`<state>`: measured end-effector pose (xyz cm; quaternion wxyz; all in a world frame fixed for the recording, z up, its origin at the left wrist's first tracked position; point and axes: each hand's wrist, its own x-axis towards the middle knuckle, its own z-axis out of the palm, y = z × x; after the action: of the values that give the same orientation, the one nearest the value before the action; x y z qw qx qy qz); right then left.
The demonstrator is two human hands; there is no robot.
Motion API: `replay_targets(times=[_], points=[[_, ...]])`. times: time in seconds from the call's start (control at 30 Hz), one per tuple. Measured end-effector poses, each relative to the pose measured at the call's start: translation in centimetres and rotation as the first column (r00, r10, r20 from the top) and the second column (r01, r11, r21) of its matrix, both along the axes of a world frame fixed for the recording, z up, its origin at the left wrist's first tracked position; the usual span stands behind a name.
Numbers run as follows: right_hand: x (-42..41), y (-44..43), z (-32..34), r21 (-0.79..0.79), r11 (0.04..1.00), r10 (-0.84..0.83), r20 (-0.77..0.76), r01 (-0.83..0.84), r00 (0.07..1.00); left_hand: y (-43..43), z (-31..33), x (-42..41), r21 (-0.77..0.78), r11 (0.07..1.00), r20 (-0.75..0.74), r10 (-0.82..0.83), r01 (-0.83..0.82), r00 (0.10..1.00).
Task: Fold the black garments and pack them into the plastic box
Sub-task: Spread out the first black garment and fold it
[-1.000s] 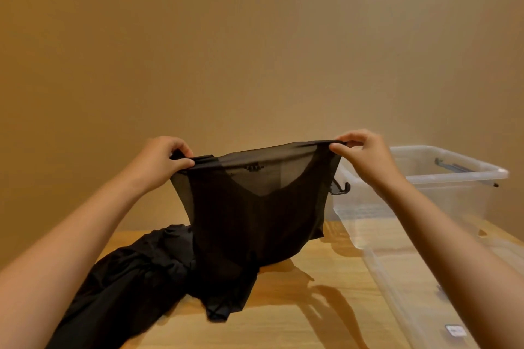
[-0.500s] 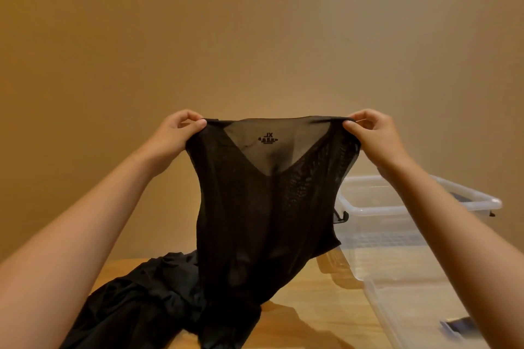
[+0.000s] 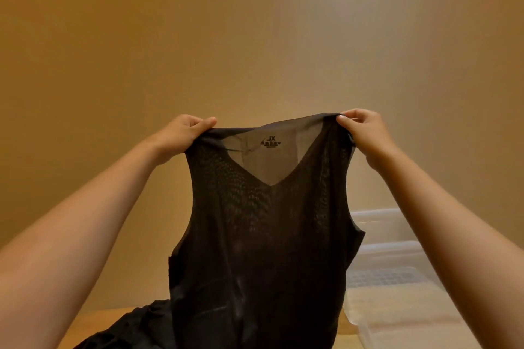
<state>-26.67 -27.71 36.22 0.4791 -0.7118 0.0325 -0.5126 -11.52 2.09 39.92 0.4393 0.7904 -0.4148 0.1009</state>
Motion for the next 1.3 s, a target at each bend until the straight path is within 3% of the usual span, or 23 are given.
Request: replay_targets(times=[0.17,0.3,0.43,0.57,0.7,0.83,0.93,1.03,1.17,1.3], points=[[-0.8,-0.1,3.7,-0.022,1.000,0.015,0.005,-0.015,1.000,0.9,3.0,-0.9,0.075,0.973,-0.199,-0.200,0.218,0.960],[-1.7,-0.3,5.9,-0.021,0.999,0.027,0.014,-0.027,1.000,1.7,4.6,-0.4,0.083,0.976,-0.173,-0.186,0.203,0.967],[-2.7,-0.5,7.4,-0.047,0.994,0.092,-0.083,-0.096,0.992,1.8,6.0,0.1,-0.081,0.965,-0.102,-0.258,0.250,0.961],[-3.4,-0.2,9.1,0.019,0.969,0.244,0.057,-0.245,0.968,0.9,7.5,-0.9,-0.409,0.857,-0.147,-0.400,0.313,0.905],[-2.2,0.0,8.9,-0.056,0.980,0.189,-0.012,-0.189,0.982,0.1,7.3,-0.6,-0.448,0.848,-0.203,-0.406,0.284,0.891],[-0.1,-0.6,6.8,-0.104,0.983,0.138,-0.138,-0.153,0.981,-0.4,5.3,1.6,-0.365,0.898,-0.244,-0.348,0.247,0.905],[2.1,-1.4,5.1,-0.119,0.993,0.002,-0.218,-0.029,0.976,-0.5,3.8,3.7,-0.046,0.998,-0.160,-0.038,0.031,0.986],[3.7,-1.8,3.5,-0.080,0.996,0.018,-0.362,-0.050,0.932,-1.1,2.3,5.0,0.156,0.972,0.008,0.176,-0.175,0.984],[4.9,-0.8,1.1,0.065,0.972,0.230,-0.454,-0.226,0.861,-3.5,-1.2,5.3,0.067,0.982,-0.029,0.179,-0.177,0.983],[6.1,1.4,-2.3,0.208,0.934,0.355,-0.484,-0.289,0.800,-5.8,-6.3,4.2,-0.088,0.996,-0.268,-0.001,-0.023,0.964]])
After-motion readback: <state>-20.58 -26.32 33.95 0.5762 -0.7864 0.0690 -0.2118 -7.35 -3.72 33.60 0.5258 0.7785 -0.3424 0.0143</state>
